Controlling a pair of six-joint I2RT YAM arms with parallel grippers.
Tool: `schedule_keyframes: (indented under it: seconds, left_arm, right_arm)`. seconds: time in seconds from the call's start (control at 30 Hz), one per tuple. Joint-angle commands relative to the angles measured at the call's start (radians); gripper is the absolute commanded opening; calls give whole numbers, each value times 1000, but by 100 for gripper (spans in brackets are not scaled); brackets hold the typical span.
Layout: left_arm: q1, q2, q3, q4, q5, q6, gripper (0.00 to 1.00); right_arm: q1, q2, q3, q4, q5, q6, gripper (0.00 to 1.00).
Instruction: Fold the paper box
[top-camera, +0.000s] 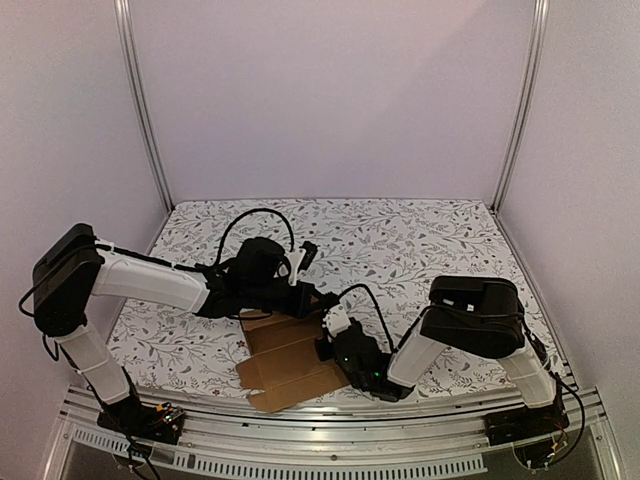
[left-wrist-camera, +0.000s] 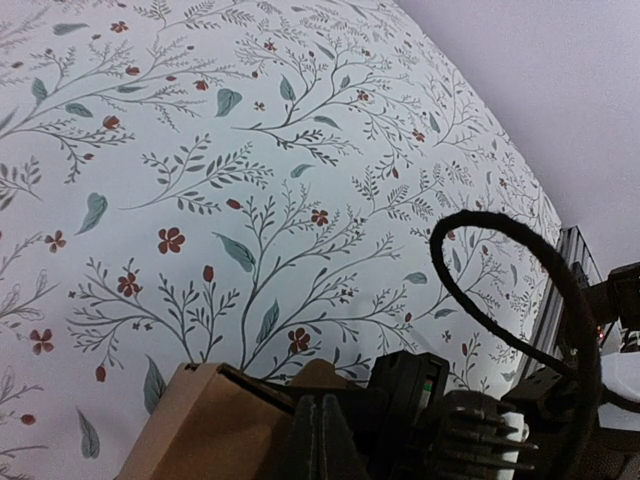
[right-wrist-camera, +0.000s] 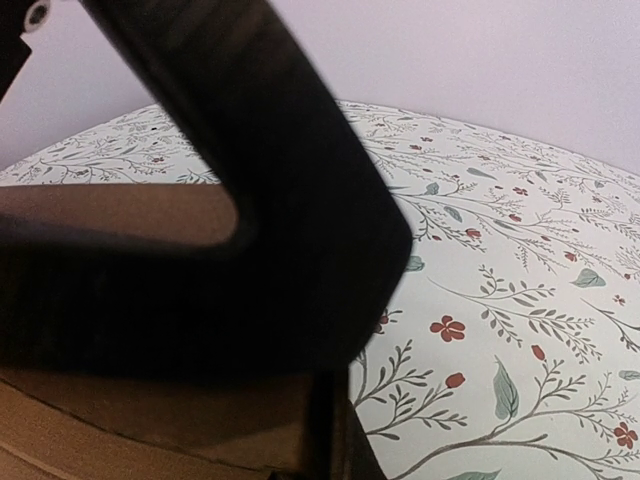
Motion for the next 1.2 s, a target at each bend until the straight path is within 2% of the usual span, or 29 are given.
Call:
schedule_keyframes:
  seconds: [0.0, 0.13, 0.23, 0.37, 0.77, 0.83, 0.93, 1.17]
  left_arm:
    - [8, 32, -4, -59, -9, -1, 0]
    - [8, 33, -5, -59, -10, -1, 0]
    - [8, 30, -8, -59, -11, -1, 0]
    - [8, 28, -11, -60, -13, -1, 0]
    - [8, 27, -11, -63, -15, 0, 0]
    - [8, 28, -11, -63, -14, 1, 0]
    - [8, 27, -11, -63, -13, 0, 0]
    - [8, 23, -13, -67, -15, 0, 0]
  right_arm:
    - [9, 36, 0, -41, 3, -13, 0]
    - [11, 27, -4, -31, 10, -22, 0]
    - [11, 8, -12, -11, 25, -38, 13]
    - [13, -24, -27, 24, 31, -64, 20]
    - [12, -80, -19, 74, 56, -196, 23]
    - [12, -76, -12, 74, 59, -202, 21]
    - [12, -70, -1, 69, 58, -211, 1]
    - [13, -64, -3, 69, 59, -215, 0]
